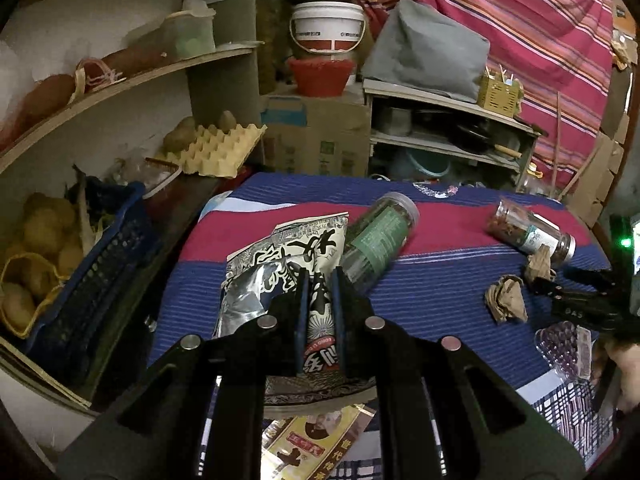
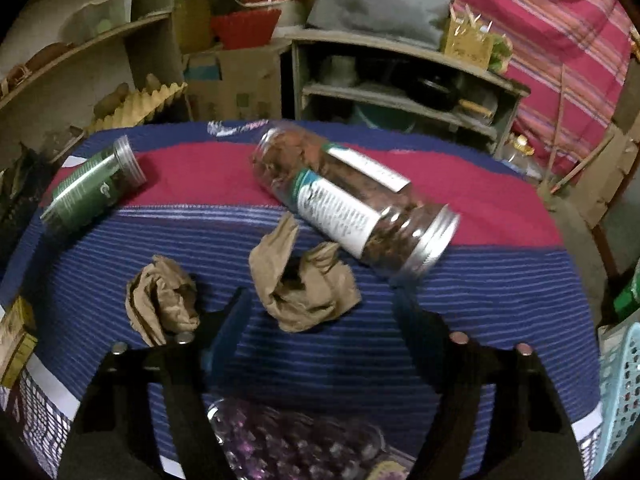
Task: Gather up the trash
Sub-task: 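Grasp the black-and-white snack bag with the left tool, then carry the snack bag over the basket and open the left tool while right tool drops brown pad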
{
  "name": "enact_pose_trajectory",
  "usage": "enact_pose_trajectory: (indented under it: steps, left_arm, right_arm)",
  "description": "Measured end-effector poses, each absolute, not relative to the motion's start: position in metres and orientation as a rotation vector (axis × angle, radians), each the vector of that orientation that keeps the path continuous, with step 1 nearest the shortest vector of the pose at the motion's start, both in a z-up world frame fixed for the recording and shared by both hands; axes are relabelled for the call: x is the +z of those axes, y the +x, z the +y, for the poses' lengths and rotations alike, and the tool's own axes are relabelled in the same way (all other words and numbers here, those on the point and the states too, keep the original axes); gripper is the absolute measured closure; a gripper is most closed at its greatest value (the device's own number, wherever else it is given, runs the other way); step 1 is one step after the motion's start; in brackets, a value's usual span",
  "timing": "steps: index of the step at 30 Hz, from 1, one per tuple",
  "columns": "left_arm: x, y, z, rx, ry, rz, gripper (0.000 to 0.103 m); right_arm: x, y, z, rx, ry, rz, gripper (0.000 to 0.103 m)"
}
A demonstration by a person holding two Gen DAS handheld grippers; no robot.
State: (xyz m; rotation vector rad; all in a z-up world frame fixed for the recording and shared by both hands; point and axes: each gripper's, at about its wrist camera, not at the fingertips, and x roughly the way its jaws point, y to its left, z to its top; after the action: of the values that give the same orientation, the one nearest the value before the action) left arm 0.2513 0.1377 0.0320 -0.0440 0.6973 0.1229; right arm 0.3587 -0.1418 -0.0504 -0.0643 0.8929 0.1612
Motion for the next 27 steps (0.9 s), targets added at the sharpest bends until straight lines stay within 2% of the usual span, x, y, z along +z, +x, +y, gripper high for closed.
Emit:
enact_pose_trajectory:
  steps: [1,2,4,6,15,27]
  left_arm:
    - [0.032,0.252,0.135,0.121,-0.043,0.697,0.093]
    - [0.033,0.253,0.132,0.118,-0.042,0.699,0.093]
    - [0.034,0.253,0.124,0.114,-0.027,0.697,0.093]
    - [0.037,0.252,0.115,0.108,-0.017,0.692,0.093]
    - [0.045,0.246,0.048,0.041,0.027,0.67,0.093]
    - [0.051,0.237,-0.118,-0.205,0.09,0.626,0.093]
  right_arm:
    - [-0.053,0.36,-0.141,0.168,-0.065,0.899,0.037]
    - [-0.055,0.361,-0.141,0.176,-0.064,0.904,0.049]
    - [-0.056,0.362,-0.142,0.191,-0.061,0.901,0.05]
    - [-0.054,0.361,-0.146,0.207,-0.049,0.893,0.056]
    - [-0.016,0.315,-0.202,0.204,-0.006,0.787,0.058]
    - [0.024,0.228,-0.369,-0.038,0.04,0.681,0.058]
